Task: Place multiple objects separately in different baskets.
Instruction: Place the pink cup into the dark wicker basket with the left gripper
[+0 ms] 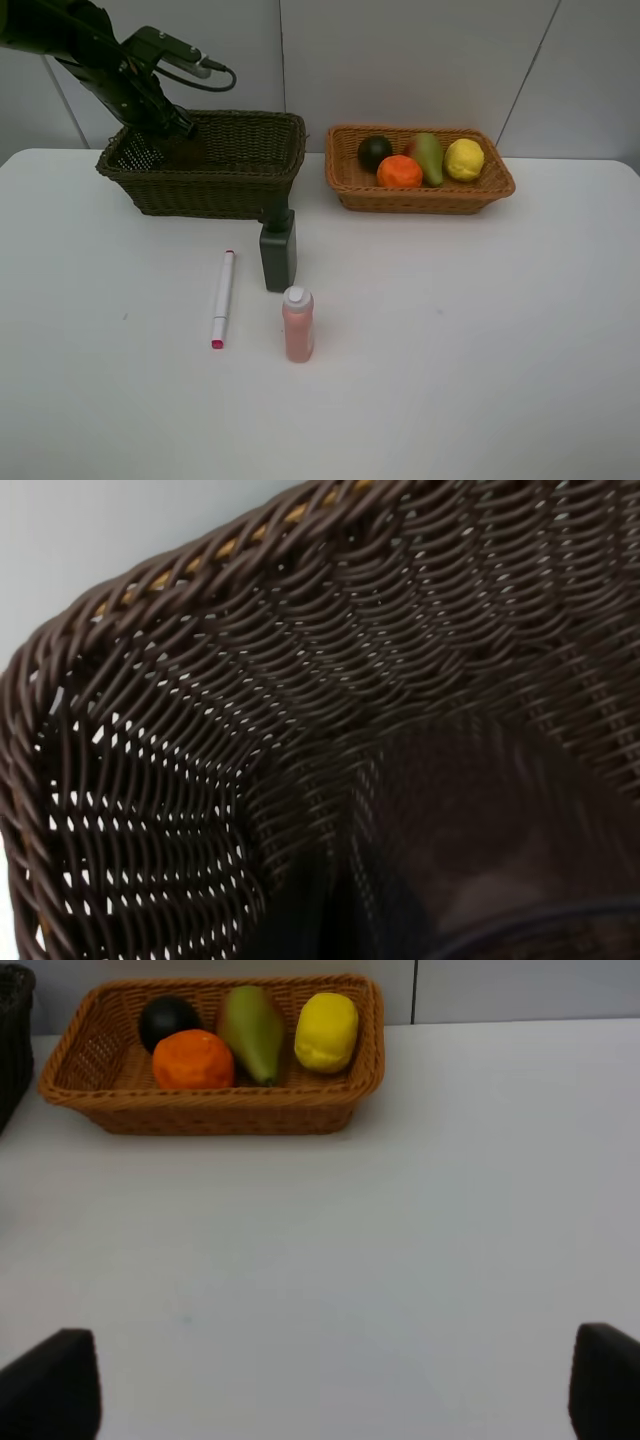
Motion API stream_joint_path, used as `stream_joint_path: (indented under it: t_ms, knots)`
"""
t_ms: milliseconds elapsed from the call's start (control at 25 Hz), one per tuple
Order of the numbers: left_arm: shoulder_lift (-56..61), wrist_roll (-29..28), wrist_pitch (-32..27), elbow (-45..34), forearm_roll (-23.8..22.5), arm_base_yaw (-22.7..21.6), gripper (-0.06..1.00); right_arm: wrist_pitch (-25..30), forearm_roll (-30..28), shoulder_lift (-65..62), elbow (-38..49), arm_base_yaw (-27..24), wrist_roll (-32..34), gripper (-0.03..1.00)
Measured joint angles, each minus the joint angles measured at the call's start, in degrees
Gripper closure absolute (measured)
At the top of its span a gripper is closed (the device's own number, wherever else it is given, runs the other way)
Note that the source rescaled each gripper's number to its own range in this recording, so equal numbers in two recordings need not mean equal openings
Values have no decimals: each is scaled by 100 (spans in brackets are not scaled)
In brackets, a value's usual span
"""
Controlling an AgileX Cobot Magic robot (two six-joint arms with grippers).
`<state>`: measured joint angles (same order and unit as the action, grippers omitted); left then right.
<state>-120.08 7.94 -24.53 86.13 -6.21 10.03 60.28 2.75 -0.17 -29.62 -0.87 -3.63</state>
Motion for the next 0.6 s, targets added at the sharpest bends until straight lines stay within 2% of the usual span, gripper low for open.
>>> stream_joint_path:
  t_ms: [120, 160, 240, 280, 320, 360, 440, 600]
  knots:
    - [0, 0, 27, 0, 24, 0, 92, 0, 0, 0, 0, 0, 0, -1]
    - [0, 0, 27, 0, 26, 0, 85, 0, 0, 0, 0, 0, 0, -1]
    - [0, 87, 76, 0, 31, 0, 55, 0, 0, 0, 0, 0, 0, -1]
    - [0, 129, 135, 0, 31, 0, 33, 0, 0, 0, 0, 0, 0, -1]
    - [0, 145, 188, 0, 37, 0, 16, 0, 0, 0, 0, 0, 0, -1]
    - [0, 152, 217, 0, 43, 0, 8, 0, 0, 0, 0, 0, 0, -1]
    - [0, 153, 258, 0, 44, 0, -2, 0, 0, 0, 0, 0, 0, -1]
    - [0, 169, 266, 0, 44, 0, -5, 0, 0, 0, 0, 0, 0, -1]
